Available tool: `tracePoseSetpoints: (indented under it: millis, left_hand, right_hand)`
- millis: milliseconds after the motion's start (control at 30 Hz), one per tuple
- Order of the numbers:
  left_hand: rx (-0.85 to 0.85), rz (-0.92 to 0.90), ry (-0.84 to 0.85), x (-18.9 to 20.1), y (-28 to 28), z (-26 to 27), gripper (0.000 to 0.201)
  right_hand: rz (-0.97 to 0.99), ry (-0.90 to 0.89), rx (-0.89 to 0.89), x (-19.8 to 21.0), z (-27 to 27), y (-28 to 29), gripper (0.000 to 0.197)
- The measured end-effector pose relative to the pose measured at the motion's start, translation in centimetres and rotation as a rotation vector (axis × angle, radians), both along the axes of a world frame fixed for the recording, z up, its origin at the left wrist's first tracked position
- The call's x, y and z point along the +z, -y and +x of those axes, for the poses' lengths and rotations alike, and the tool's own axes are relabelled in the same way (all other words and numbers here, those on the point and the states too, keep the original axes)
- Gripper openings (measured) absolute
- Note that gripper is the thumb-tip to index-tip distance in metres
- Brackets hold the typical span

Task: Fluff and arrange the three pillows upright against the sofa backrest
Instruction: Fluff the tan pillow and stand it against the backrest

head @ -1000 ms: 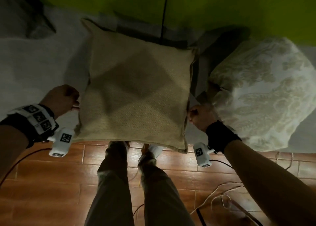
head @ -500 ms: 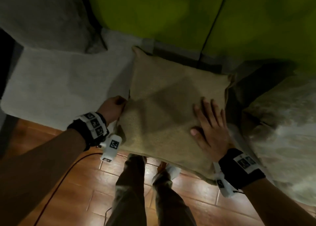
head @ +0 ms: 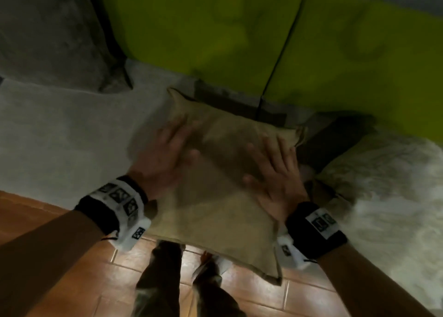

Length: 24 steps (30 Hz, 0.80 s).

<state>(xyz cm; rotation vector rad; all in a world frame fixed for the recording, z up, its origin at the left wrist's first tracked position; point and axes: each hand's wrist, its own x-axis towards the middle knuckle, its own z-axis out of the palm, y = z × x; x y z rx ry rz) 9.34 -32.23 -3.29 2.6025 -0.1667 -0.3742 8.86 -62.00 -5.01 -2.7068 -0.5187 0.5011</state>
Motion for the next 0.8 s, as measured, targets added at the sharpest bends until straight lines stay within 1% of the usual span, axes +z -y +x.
tracePoseSetpoints:
  millis: [67, 133, 200, 267, 333, 367, 400, 467, 500, 533, 567, 600, 633, 667, 700, 733, 767, 800]
  left_hand:
    - [-0.215, 0.138, -0.016, -1.1, 2.7, 0.9, 0.071]
    - [-0.314, 0.276, -0.123, -2.7, 2.8, 1.6, 0.076]
    - [-0.325, 0.317, -0.221, -4.3, 1.0, 2.0, 0.080]
    - [-0.333, 0.296, -0.302, -4.6, -0.7, 2.1, 0.082]
    - [-0.335, 0.280, -0.355, -4.7, -1.5, 2.2, 0.084]
    - [-0.312, 0.274, -0.384, -4.9, -1.7, 2.4, 0.088]
    - [-0.247, 0.251, -0.424, -4.8, -2.0, 3.1, 0.092]
    - [0.029, 0.130, -0.524, -4.4, -2.9, 5.2, 0.102]
    - [0.130, 0.105, -0.555, -4.1, -3.4, 6.2, 0.107]
    - [0.169, 0.128, -0.545, -3.9, -4.0, 7.3, 0.110]
    - [0.169, 0.205, -0.475, -3.5, -4.4, 8.3, 0.110]
    - [0.146, 0.269, -0.352, -3.1, -4.6, 9.2, 0.106]
    - [0.098, 0.288, -0.206, -2.7, -4.4, 10.1, 0.100]
    - [0.034, 0.229, -0.076, -2.4, -4.1, 10.9, 0.093]
    - [-0.045, 0.130, -0.007, -2.2, -3.4, 11.6, 0.084]
    - [-0.136, 0.053, 0.011, -2.1, -2.6, 12.4, 0.076]
    - [-0.223, 0.022, -0.032, -2.4, -1.9, 12.8, 0.071]
    - [-0.297, 0.024, -0.126, -2.9, -1.4, 13.2, 0.070]
  right_hand:
    - [-0.019, -0.107, -0.018, -0.7, 1.8, -1.8, 0.068]
    - [-0.089, -0.177, -0.001, -2.1, 2.7, -1.6, 0.070]
    - [-0.149, -0.257, 0.022, -3.5, 3.0, 0.4, 0.074]
    - [-0.173, -0.344, 0.026, -3.9, 2.9, 2.6, 0.077]
    - [-0.186, -0.400, 0.047, -3.7, 3.0, 3.6, 0.081]
    - [-0.182, -0.418, 0.040, -3.6, 3.2, 3.8, 0.083]
    - [-0.173, -0.430, -0.008, -3.7, 3.8, 4.1, 0.085]
    - [-0.161, -0.446, -0.177, -4.1, 5.0, 5.2, 0.090]
    - [-0.153, -0.409, -0.258, -4.3, 5.6, 5.7, 0.099]
    - [-0.137, -0.328, -0.320, -4.4, 6.2, 6.2, 0.111]
    - [-0.099, -0.234, -0.365, -4.7, 7.0, 6.6, 0.119]
    - [-0.054, -0.155, -0.385, -4.7, 7.8, 6.6, 0.117]
    - [-0.023, -0.096, -0.364, -4.4, 8.6, 6.3, 0.107]
    - [0.005, -0.056, -0.317, -4.0, 9.4, 5.6, 0.094]
    - [0.032, -0.040, -0.261, -3.4, 10.1, 4.5, 0.082]
    - [0.050, -0.053, -0.199, -2.9, 10.6, 3.3, 0.075]
    - [0.041, -0.093, -0.128, -2.6, 11.1, 2.0, 0.073]
    - [0.018, -0.178, -0.073, -2.2, 11.5, 1.0, 0.071]
